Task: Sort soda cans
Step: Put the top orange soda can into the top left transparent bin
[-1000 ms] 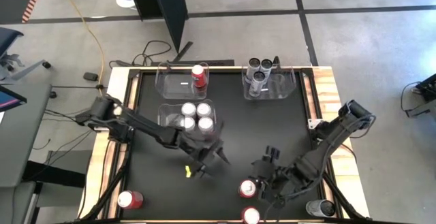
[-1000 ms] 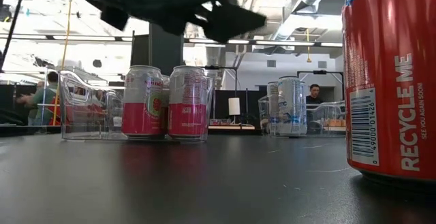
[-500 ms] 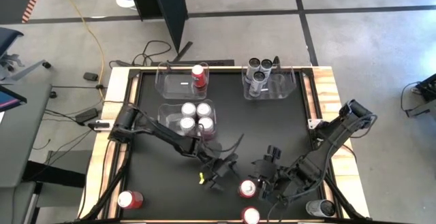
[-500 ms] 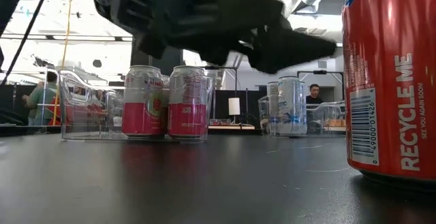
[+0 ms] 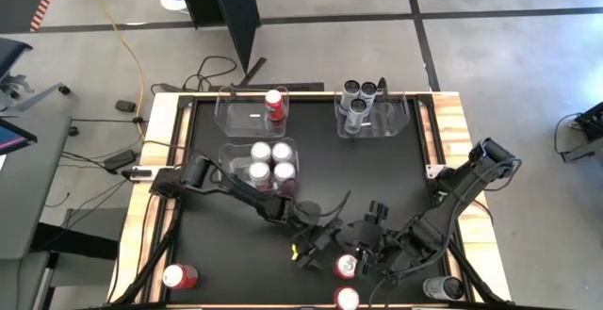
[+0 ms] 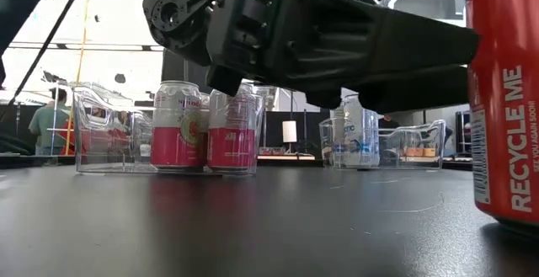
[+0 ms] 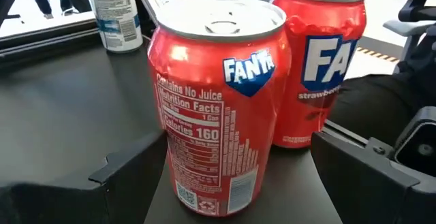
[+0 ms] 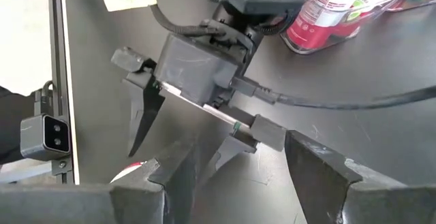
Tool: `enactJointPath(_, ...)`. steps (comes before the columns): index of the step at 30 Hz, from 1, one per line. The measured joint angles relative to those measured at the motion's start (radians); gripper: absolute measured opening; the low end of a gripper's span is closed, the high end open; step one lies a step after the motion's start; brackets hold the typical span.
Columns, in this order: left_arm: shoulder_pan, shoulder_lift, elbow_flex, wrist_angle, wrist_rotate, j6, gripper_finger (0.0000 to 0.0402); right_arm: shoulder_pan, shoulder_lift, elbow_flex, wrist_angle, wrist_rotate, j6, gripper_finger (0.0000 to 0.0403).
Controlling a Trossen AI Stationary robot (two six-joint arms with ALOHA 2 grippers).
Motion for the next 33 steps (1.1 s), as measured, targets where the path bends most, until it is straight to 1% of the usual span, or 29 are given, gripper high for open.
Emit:
enactJointPath(10,-0.01,0.0,0.011,0.045,0.005,-0.009,0.0358,-0.006,0.0,0.0,-0.002,0.0,0.0,0.0227)
enactJointPath(15,-0.027,0.0,0.011,0.059,-0.016,-0.002,0.0358,-0.013,0.0,0.0,-0.001,0.001,0.0,0.0227)
enactJointPath(19,-0.03,0.0,0.011,0.041,-0.059,0.013,0.0358,-0.013,0.0,0.0,0.004,-0.001,0.003,0.0227)
enactJointPath(22,-0.028,0.0,0.011,0.033,-0.087,0.004,0.0358,-0.01,0.0,0.0,0.002,-0.042,0.017,0.0227)
enactJointPath(25,-0.022,0.0,0.011,0.03,-0.09,-0.007,0.0358,0.013,0.0,-0.001,0.006,-0.094,0.039,0.0226)
enactJointPath(29,-0.021,0.0,0.011,0.026,-0.101,-0.006,0.0358,0.07,0.002,-0.001,0.038,-0.117,0.083,0.0209)
enactJointPath(33,-0.021,0.0,0.011,0.019,-0.115,-0.003,0.0358,0.132,0.002,-0.001,0.04,-0.119,0.201,0.0178)
